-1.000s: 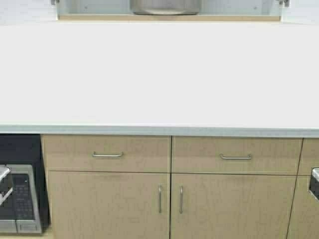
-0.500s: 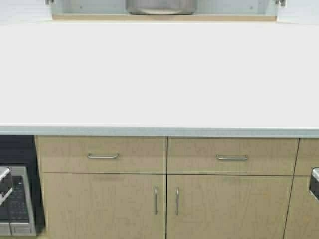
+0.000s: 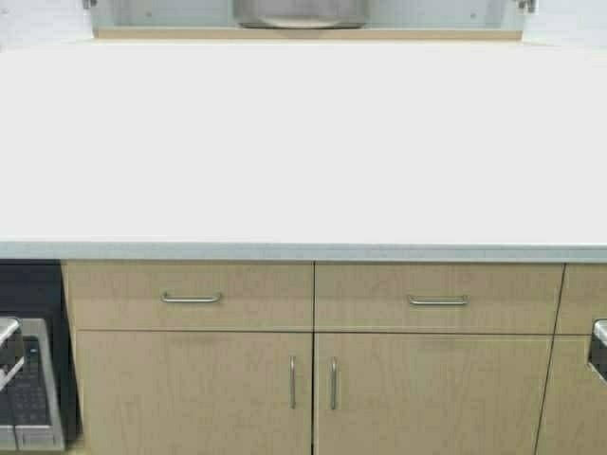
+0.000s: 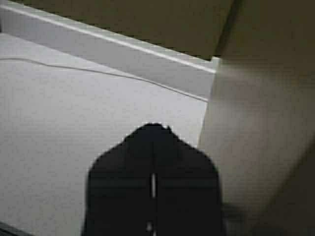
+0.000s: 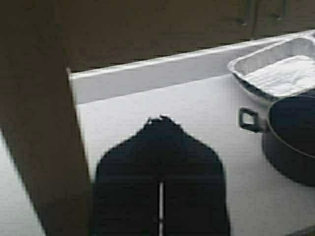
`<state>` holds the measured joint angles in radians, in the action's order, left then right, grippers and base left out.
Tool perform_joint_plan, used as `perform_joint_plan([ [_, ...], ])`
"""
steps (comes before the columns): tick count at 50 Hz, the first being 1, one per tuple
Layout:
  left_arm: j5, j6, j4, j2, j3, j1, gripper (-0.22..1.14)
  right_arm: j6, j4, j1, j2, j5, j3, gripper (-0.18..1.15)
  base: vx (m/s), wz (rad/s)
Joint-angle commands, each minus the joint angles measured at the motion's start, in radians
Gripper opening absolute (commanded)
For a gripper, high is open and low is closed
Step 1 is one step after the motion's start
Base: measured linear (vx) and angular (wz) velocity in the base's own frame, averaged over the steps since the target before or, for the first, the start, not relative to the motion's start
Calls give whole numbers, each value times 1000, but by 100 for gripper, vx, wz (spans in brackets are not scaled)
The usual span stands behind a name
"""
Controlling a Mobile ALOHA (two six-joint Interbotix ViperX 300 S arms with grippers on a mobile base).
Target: Open the cabinet, put the pot inside, then close it
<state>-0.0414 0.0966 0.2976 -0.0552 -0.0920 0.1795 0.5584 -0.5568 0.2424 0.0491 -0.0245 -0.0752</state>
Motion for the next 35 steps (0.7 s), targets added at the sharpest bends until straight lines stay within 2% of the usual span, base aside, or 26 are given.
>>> perform_joint_plan([
  [1,-5,3,-2,117,-91,-48,4,-3,-2,-89,-133,2,-78,7,0,0],
  [12,15,9,-9,314,-325,-55,4,0,0,-169,-334,8,-307,7,1,0],
  [17,20,9,-69,387,-403,-98,4,0,0,-221,-394,8,-376,7,2,-1],
  [23,28,2,-160,433,-436,-158,4,5,0,-265,-443,5,-433,8,5,-2],
  [35,8,-2,-161,462,-411,-235,4,-2,3,-290,-560,-34,-531,7,11,-1],
])
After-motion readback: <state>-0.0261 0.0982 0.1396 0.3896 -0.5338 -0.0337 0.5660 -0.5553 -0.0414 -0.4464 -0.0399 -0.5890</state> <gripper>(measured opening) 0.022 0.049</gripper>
